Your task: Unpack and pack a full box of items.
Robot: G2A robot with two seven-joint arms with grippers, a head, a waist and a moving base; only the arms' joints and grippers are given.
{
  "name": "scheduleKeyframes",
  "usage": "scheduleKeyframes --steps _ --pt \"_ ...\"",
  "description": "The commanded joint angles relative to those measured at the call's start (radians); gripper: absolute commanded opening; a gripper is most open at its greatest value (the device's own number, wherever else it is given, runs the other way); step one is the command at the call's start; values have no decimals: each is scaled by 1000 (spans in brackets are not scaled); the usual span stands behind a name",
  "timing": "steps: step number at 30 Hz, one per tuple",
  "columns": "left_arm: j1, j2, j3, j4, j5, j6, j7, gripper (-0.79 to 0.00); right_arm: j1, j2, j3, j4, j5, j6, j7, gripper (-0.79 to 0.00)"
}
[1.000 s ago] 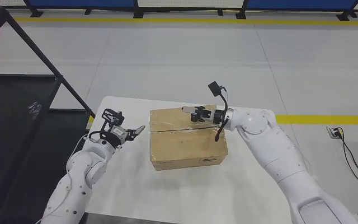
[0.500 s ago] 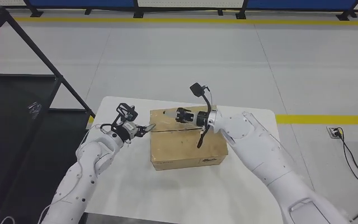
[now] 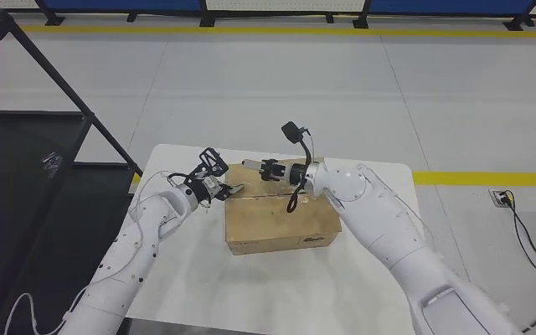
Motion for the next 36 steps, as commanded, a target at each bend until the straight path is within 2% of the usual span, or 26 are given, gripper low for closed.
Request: scheduleKeyframes --steps 1,12,20,27,36 --pt "-7 -5 11 10 7 15 9 0 3 -5 3 17 7 7 0 0" --pt "5 -19 9 13 9 131 118 0 7 -23 27 78 55 18 39 0" --pt "36 -18 -15 -16 22 185 211 0 21 -36 34 107 95 24 165 0" --pt "90 -5 -80 -29 12 210 275 0 25 -47 46 126 139 -48 257 0" --pt "172 16 -186 -53 -13 244 291 0 32 -65 39 136 129 -78 270 0"
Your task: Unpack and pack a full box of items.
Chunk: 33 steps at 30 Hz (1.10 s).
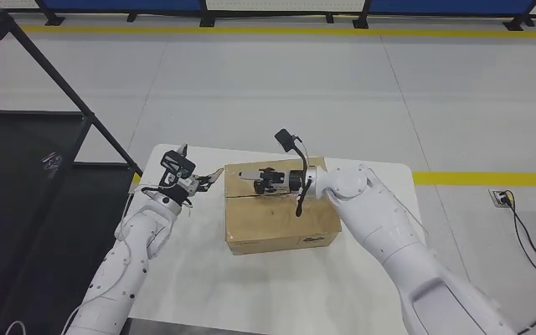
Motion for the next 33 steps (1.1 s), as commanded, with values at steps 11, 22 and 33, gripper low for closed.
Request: scheduleKeyframes --steps 11,22,33 --pt "88 8 -82 -14 -85 22 6 0 -4 -34 -29 1 -34 -22 -23 0" --pt "97 -3 -63 13 -116 9 25 0 -7 -79 -67 12 -78 33 -119 0" --pt "94 -10 -52 52 -124 -19 55 0 5 -130 -71 78 -19 68 -106 0"
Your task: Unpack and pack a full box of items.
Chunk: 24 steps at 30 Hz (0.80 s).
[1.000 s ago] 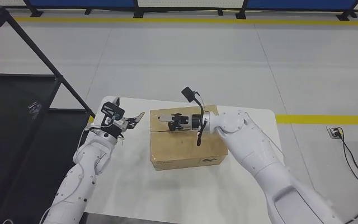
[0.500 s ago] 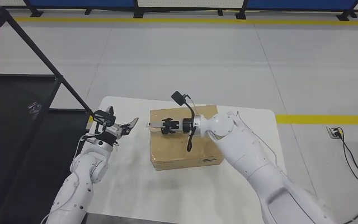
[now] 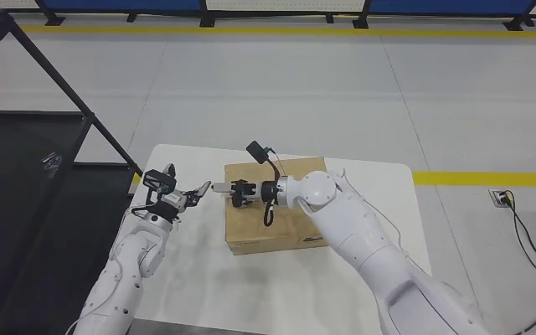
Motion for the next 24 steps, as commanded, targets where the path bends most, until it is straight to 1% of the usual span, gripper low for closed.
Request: scheduleKeyframes --steps 1,6,9,12,15,19,24 --pt "-3 -2 5 6 -1 -4 4 0 -2 -8 0 10 0 -6 -29 0" --pt "-11 -7 16 22 -4 -13 10 0 -12 -29 -3 28 3 -27 -83 0" --pt "-14 -10 21 30 -9 -17 18 0 -10 -43 -9 41 5 -6 -60 0" --pt "-16 -13 24 37 -11 -19 23 0 4 -48 0 64 15 -19 -46 0" --pt "-16 -14 23 43 -12 -20 30 0 24 -44 19 88 29 -35 -12 0" --pt "-16 -13 14 46 -14 -23 39 0 50 -31 43 118 42 -15 75 0" --pt "-14 -13 5 44 -19 -33 47 0 60 -11 68 149 38 12 112 0"
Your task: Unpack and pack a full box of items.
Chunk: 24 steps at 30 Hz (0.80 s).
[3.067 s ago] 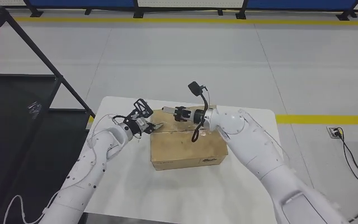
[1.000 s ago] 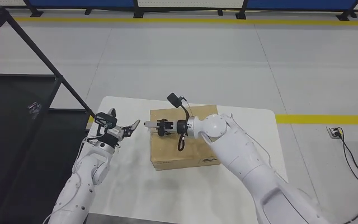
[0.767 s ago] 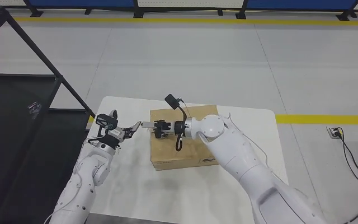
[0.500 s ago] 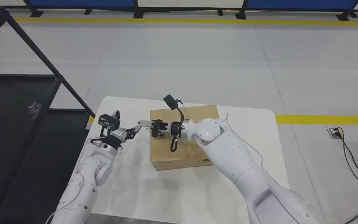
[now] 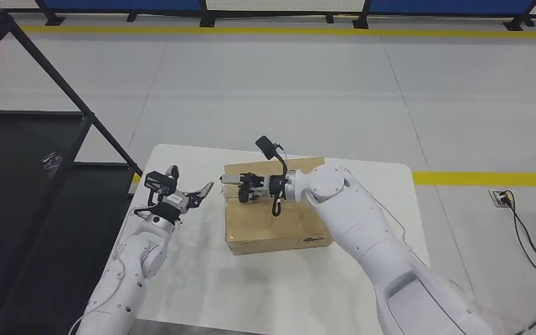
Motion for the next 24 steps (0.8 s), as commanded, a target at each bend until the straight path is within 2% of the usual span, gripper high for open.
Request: scheduleKeyframes --steps 1,12,24 --pt "0 0 -2 0 0 -2 0 0 0 8 8 9 -3 14 12 0" --pt "-9 -2 -5 6 6 -16 -4 0 -6 66 68 5 -11 15 50 0" --pt "-17 -2 -13 7 13 -26 -4 0 -35 145 122 -117 -95 86 84 0"
